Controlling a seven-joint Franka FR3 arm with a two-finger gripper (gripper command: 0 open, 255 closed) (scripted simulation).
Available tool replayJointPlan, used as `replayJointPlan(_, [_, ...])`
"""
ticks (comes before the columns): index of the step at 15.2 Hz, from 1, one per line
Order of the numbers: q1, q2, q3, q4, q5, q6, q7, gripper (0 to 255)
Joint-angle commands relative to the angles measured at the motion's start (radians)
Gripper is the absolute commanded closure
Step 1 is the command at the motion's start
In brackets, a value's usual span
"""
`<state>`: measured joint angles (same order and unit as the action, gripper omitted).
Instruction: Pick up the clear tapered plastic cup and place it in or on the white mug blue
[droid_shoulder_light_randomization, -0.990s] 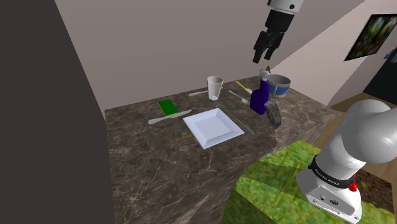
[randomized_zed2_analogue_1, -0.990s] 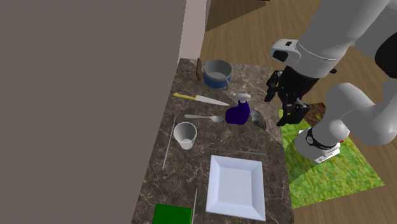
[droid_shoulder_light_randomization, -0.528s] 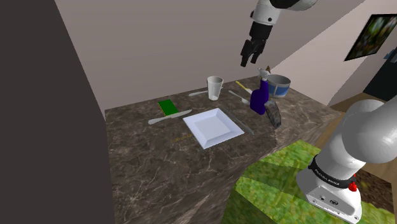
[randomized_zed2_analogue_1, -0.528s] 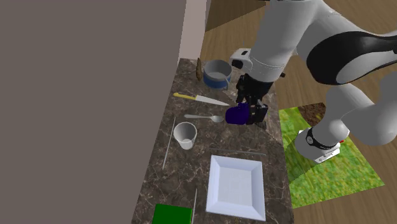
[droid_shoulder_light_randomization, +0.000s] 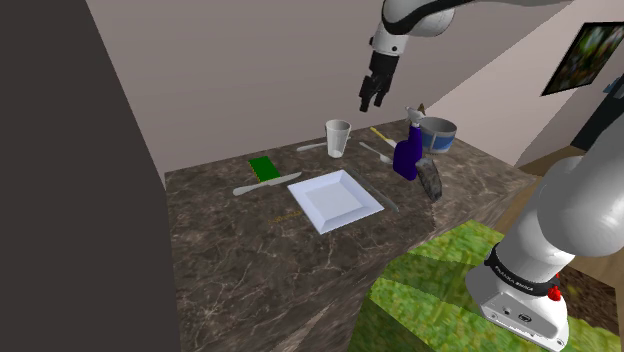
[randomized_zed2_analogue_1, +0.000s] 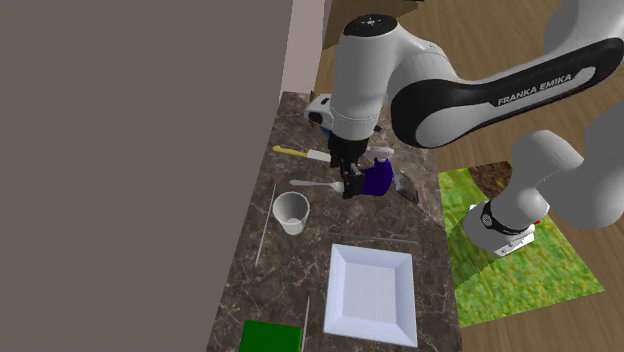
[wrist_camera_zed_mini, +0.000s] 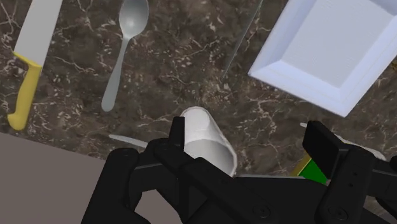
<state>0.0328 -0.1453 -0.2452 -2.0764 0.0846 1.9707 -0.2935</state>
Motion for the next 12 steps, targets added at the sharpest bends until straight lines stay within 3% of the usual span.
replayJointPlan(1, [-0.003, 0.090, -0.017, 0.058, 0.024, 0.017, -0.050, 0])
replayJointPlan(12, [-0.069, 0.530, -0.023, 0.445, 0.147, -0.010, -0.238, 0])
